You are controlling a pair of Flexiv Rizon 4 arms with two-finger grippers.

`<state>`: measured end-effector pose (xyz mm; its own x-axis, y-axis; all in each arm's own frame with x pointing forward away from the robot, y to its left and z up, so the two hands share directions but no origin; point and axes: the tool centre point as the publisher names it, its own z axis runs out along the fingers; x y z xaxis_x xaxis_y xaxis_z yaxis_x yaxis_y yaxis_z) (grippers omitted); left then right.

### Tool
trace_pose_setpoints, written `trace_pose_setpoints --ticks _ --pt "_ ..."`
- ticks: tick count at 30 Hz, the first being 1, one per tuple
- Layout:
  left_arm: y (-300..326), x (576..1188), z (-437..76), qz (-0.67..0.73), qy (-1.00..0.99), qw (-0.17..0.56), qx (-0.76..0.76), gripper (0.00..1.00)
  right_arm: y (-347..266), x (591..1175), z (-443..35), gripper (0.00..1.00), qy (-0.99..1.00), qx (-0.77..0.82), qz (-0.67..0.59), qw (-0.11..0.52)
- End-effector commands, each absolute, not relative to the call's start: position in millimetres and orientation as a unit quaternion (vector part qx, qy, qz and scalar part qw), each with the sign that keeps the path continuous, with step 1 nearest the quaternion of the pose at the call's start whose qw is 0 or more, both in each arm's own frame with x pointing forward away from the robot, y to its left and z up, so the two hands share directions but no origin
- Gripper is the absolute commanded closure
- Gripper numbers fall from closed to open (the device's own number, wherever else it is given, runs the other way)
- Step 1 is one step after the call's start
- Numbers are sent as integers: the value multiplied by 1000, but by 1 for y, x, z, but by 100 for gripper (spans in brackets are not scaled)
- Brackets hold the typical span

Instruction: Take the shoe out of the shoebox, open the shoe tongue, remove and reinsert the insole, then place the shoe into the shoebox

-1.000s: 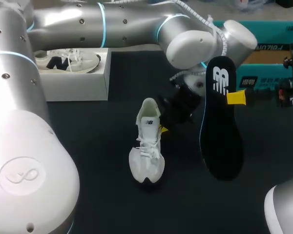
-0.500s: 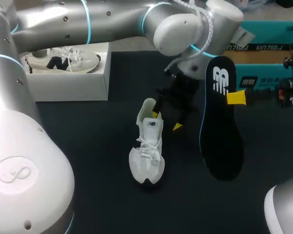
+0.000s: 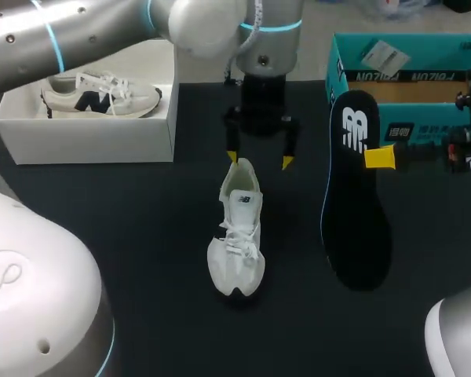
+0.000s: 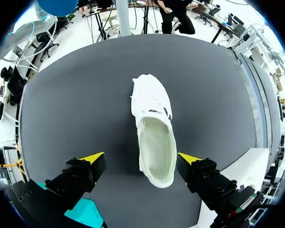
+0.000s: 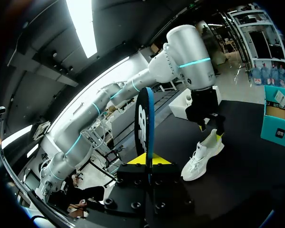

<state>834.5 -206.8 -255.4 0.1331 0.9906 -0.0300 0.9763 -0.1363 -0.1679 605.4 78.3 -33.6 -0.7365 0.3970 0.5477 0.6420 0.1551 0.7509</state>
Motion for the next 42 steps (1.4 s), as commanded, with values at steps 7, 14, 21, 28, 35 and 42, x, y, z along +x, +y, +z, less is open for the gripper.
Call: trace_pose_setpoints --ticks 7,14,21,28,35,42 --pt "-171 829 -231 257 -566 -260 -739 0 77 596 -39 100 -732 -352 -575 97" --pt "-171 829 -231 257 -566 -260 -739 0 77 596 -39 100 -732 -352 -575 97" --pt "-165 842 -225 260 -588 -431 -633 0 82 639 -21 100 -634 -462 -591 188" --pt "-167 845 -186 295 -603 -455 -585 0 78 709 -27 100 -606 -532 -543 234" --pt "-160 845 -159 326 -596 -468 -565 0 73 746 -35 100 -596 -572 -497 265" --pt "-161 843 -146 341 -591 -475 -555 0 65 755 -40 100 -590 -601 -458 284"
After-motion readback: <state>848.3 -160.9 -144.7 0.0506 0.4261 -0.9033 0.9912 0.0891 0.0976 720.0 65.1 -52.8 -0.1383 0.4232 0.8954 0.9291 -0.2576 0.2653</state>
